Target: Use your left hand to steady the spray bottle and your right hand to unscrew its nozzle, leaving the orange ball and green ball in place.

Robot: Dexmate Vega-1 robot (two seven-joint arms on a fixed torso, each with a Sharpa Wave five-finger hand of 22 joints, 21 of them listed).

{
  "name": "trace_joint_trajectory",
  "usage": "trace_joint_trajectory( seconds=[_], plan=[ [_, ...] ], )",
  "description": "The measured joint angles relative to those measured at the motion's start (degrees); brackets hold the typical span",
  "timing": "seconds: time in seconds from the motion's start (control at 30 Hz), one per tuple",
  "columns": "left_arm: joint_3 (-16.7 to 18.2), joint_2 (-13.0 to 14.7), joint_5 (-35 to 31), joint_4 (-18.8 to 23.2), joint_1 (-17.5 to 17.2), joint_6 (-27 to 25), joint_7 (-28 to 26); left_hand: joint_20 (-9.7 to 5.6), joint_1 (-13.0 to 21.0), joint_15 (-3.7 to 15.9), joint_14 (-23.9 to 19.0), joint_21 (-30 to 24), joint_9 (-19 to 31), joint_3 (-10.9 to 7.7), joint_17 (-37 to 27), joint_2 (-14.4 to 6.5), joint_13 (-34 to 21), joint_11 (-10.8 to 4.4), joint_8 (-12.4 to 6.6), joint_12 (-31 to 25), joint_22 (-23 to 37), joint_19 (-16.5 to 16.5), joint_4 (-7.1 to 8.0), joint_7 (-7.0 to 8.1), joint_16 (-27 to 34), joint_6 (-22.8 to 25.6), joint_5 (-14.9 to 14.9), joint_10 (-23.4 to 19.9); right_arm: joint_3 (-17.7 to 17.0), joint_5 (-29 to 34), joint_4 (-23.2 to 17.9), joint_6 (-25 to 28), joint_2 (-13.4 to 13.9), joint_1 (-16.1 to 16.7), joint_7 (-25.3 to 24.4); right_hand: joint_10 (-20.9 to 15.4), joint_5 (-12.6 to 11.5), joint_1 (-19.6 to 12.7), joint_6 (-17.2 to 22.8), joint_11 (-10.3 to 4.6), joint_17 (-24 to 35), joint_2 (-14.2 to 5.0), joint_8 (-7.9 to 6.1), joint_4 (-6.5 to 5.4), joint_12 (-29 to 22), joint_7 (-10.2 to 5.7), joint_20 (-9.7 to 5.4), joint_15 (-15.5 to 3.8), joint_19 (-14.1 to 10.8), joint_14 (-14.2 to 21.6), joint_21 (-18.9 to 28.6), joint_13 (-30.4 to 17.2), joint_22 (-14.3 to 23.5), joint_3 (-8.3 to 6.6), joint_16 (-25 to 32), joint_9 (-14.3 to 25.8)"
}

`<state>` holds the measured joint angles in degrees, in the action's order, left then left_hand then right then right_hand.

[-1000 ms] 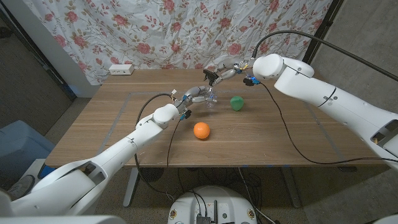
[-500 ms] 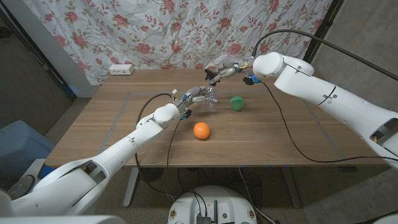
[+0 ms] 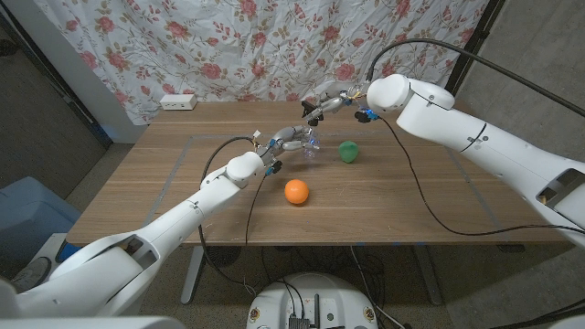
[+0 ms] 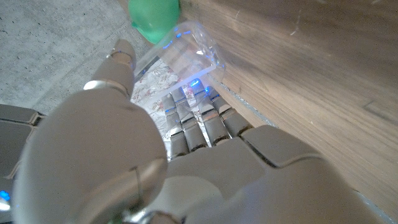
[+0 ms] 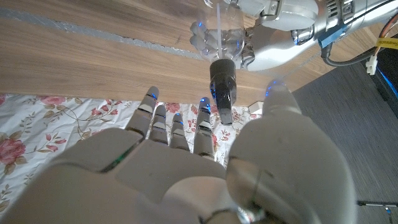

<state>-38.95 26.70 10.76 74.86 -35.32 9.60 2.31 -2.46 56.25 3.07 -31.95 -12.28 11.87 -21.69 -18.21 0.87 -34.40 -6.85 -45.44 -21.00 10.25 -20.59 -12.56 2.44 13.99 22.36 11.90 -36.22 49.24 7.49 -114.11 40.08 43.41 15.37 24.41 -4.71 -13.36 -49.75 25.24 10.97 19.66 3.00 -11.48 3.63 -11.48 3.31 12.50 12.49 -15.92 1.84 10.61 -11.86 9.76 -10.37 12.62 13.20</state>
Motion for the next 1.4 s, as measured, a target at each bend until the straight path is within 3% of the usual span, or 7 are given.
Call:
trace_joint_trajectory(
  seconds=[0.6,0.73,1.0,1.07,1.33,1.4],
  plan=[
    [-0.1,-0.1,-0.1,0.0,0.1,0.0,0.0,0.00,0.0,0.00,0.0,0.0,0.0,0.00,-0.2,0.0,0.0,-0.01,0.04,0.2,0.0,0.0,0.00,0.00,0.0,0.0,0.0,0.0,3.0,1.8,0.2,2.9,-1.7,-1.0,0.0,-0.4,-0.8,0.5,1.8,0.40,0.0,-0.53,-1.28,-0.07,-0.4,0.84,0.00,0.00,0.0,0.0,0.0,0.0,0.0,0.41,0.0,0.0],
    [-0.1,0.0,-0.1,0.3,0.1,0.0,0.0,0.00,0.0,0.00,0.0,0.0,0.0,0.00,-0.2,0.0,0.0,-0.01,0.16,0.2,0.0,0.0,0.00,0.00,0.0,0.0,0.0,0.0,3.2,2.1,0.1,3.2,-1.8,-1.0,-0.5,-0.6,-0.8,0.5,2.7,0.18,-0.3,-0.56,-1.71,0.83,-0.4,0.76,0.00,0.00,0.0,0.0,0.0,0.0,0.0,-0.19,0.0,0.3],
    [-0.1,0.2,-0.2,1.0,-0.3,-0.3,-0.2,0.00,0.0,0.00,0.0,0.0,0.3,0.00,-0.1,0.0,0.0,-0.01,0.27,0.0,0.0,0.0,0.00,0.00,0.0,0.0,0.0,0.0,3.3,2.4,-0.1,3.3,-2.0,-0.6,-1.3,-1.2,-0.4,-2.8,4.4,0.18,-0.5,-3.78,-2.61,3.19,-0.4,0.27,-0.44,0.00,-0.5,0.4,0.2,0.0,-0.1,-2.07,0.1,0.7],
    [-0.1,0.2,-0.2,1.1,-0.4,-0.3,-0.3,0.00,0.0,0.00,0.0,0.0,0.3,0.00,-0.3,0.0,0.0,-0.01,0.44,-0.1,0.0,0.0,0.00,-0.03,0.0,0.0,0.0,0.0,3.3,2.4,-0.1,3.3,-2.0,-0.5,-1.5,-1.5,0.1,-3.5,4.6,-0.03,-0.5,-3.36,-2.75,3.64,-0.4,0.11,-0.64,-0.21,-0.7,0.6,0.2,0.0,-0.2,-2.51,0.4,0.8],
    [0.0,0.4,-0.2,1.7,-0.8,-0.6,-0.5,0.00,0.0,0.01,0.0,0.0,0.3,0.01,-0.3,0.0,0.0,-0.01,0.50,-0.1,0.0,0.0,0.01,-0.18,0.0,0.2,0.0,0.0,3.3,2.4,-0.2,3.1,-2.1,0.0,-2.2,-2.3,0.7,-5.7,6.1,-0.22,-0.5,-4.75,-3.51,4.76,-0.4,-0.62,-0.75,-0.10,-1.0,1.2,0.2,0.0,-0.2,-3.64,0.4,1.1],
    [0.0,0.4,-0.2,1.8,-0.8,-0.6,-0.5,0.00,0.0,0.00,0.0,0.0,0.3,0.00,-0.3,0.0,0.0,-0.01,0.48,-0.1,0.0,0.0,0.01,-0.18,0.0,0.2,0.0,0.0,3.3,2.4,-0.2,3.1,-2.2,0.1,-2.3,-2.3,0.7,-6.3,6.6,-0.22,-0.7,-4.14,-3.60,5.03,-0.4,-1.06,-0.62,-0.10,-1.5,1.2,0.2,0.0,-0.2,-3.91,0.4,1.1]
  ],
)
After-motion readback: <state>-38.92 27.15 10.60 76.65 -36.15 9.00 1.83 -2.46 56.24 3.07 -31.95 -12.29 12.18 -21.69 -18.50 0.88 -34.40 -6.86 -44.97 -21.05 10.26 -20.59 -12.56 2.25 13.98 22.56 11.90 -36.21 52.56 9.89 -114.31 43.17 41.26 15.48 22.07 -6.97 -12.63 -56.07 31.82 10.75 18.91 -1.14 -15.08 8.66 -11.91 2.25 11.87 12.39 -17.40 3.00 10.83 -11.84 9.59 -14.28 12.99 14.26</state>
